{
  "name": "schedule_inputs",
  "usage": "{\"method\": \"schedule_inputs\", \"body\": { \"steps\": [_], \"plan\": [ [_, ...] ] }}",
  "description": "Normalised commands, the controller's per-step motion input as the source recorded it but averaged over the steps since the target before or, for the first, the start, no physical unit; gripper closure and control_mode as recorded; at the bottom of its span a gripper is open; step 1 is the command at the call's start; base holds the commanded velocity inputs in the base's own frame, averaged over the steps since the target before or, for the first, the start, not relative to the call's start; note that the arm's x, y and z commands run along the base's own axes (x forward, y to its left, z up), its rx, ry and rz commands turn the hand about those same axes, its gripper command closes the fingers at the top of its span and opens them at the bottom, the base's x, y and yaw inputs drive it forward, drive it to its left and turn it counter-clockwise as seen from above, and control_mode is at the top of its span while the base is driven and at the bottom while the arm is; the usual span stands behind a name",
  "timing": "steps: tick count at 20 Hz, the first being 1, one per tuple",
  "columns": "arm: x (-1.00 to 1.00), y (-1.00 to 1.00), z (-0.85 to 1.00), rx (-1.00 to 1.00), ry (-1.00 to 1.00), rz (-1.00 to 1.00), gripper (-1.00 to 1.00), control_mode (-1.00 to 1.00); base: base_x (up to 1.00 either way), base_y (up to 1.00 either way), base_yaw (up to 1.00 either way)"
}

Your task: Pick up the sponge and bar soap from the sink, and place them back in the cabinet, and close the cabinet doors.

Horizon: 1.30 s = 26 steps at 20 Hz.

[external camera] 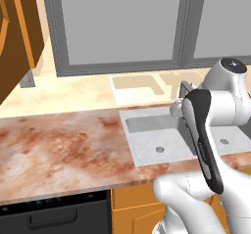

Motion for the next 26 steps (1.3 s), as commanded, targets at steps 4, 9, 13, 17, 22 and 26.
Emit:
{"method": "schedule_inputs", "body": {
  "steps": [4,9,13,17,22,26],
  "plan": [
    [-0.51,0.0,0.17,0.0,0.0,0.0,1.0,-1.0,0.0,0.0,0.0],
    [-0.39,0.04,0.19,0.0,0.0,0.0,1.0,-1.0,0.0,0.0,0.0],
    [-0.28,0.05,0.13,0.0,0.0,0.0,1.0,-1.0,0.0,0.0,0.0],
    [0.0,0.0,0.0,0.0,0.0,0.0,1.0,1.0,-0.54,0.0,0.0],
    [0.0,0.0,0.0,0.0,0.0,0.0,1.0,1.0,-0.97,0.0,0.0],
    [0.0,0.0,0.0,0.0,0.0,0.0,1.0,1.0,-0.93,0.03,0.0]
  ]
}}
